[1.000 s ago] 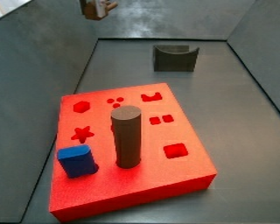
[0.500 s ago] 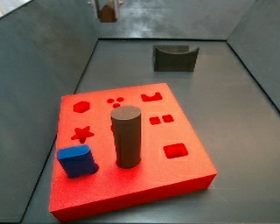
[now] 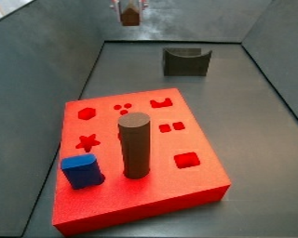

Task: Pick up the 3 prong object. Move up. Place the 3 prong object on the fixture. Regrasp the 3 prong object. Move to above the board. Insert the 3 prong object.
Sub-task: Place the 3 prong object on the fixture.

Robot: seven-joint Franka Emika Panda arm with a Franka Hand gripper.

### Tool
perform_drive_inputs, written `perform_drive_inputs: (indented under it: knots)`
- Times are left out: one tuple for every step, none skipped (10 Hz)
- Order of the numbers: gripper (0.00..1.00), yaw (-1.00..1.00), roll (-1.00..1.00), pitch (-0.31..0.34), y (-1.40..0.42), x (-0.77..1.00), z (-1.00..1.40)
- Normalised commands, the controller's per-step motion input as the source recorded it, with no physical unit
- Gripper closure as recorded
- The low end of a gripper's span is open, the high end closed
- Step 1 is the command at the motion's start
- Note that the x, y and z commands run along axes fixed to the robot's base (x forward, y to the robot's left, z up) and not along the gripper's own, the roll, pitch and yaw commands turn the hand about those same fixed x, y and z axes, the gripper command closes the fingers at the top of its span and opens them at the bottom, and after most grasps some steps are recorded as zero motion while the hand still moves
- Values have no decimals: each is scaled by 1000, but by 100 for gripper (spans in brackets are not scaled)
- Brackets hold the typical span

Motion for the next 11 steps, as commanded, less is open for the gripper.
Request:
perform_drive_inputs:
  knots:
    - [100,59,82,3,30,1000,-85]
    - [100,6,-1000,47,347,1000,178]
    - [100,-1,-1000,52,359,1000,191]
    - [100,-24,-1000,75,326,1000,170]
    - [100,-26,-1000,82,301,1000,153]
    - [100,-34,-1000,92,256,1000,116]
    - [100,-39,-1000,94,238,1000,101]
    - [100,-54,-1000,104,190,1000,70]
    - [100,-61,-1000,106,172,1000,55]
    - [100,-75,-1000,108,141,1000,30]
    - [100,-88,-1000,111,128,1000,22]
